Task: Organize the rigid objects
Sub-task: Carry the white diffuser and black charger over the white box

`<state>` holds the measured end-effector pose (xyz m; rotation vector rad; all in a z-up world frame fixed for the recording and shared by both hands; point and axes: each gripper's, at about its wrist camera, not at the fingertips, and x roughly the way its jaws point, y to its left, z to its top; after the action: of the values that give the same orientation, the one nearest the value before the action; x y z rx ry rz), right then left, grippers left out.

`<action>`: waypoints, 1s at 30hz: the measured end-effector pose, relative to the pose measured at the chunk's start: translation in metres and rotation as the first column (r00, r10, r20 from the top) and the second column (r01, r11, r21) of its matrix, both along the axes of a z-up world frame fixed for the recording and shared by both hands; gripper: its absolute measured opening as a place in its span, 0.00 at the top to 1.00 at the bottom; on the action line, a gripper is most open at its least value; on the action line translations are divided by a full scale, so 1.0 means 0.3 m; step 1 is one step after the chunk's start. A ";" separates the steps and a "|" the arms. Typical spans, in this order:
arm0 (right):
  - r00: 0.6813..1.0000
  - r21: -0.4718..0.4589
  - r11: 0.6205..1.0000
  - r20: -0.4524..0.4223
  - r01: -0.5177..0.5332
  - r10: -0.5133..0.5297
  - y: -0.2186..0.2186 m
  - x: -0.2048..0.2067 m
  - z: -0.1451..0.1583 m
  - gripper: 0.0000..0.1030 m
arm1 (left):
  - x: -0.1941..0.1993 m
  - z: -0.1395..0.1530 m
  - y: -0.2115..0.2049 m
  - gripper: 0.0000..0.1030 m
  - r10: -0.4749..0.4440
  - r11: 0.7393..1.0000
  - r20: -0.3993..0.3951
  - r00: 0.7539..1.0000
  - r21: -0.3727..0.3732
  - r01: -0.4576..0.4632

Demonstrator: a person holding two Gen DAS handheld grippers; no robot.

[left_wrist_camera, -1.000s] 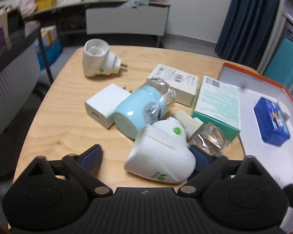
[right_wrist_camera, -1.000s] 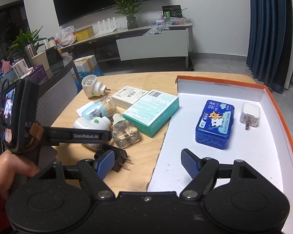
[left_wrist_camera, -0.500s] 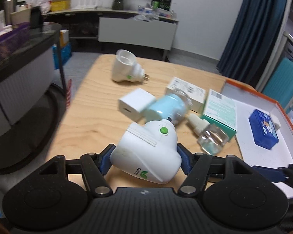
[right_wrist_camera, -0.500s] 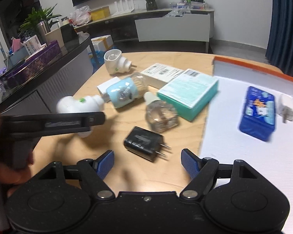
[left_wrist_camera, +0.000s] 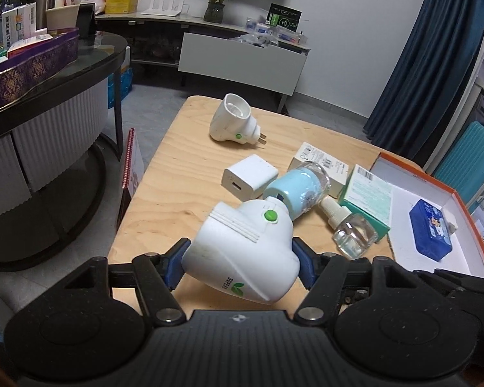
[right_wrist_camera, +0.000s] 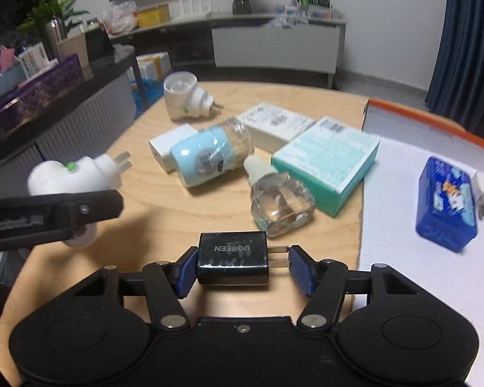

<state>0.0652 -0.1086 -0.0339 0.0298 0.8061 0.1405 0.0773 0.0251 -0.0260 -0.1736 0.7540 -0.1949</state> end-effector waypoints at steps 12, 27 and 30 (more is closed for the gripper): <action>0.993 0.010 1.000 0.118 0.025 -0.026 -0.121 -0.120 0.161 0.30 | -0.055 0.056 -0.087 0.35 -0.056 0.998 0.045 0.997 -0.012 0.057; 0.977 0.013 0.988 0.145 0.154 -0.155 -0.322 -0.236 0.204 0.30 | -0.092 0.100 -0.269 0.35 -0.166 0.986 0.060 0.984 -0.018 0.167; 0.972 0.015 0.983 0.151 0.181 -0.181 -0.358 -0.255 0.208 0.30 | -0.096 0.107 -0.310 0.35 -0.191 0.981 0.061 0.980 -0.022 0.193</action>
<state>-0.0114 -0.2160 0.0284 0.0923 0.6470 -0.0296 0.0485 -0.0681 0.0061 -0.1211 0.7092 -0.3930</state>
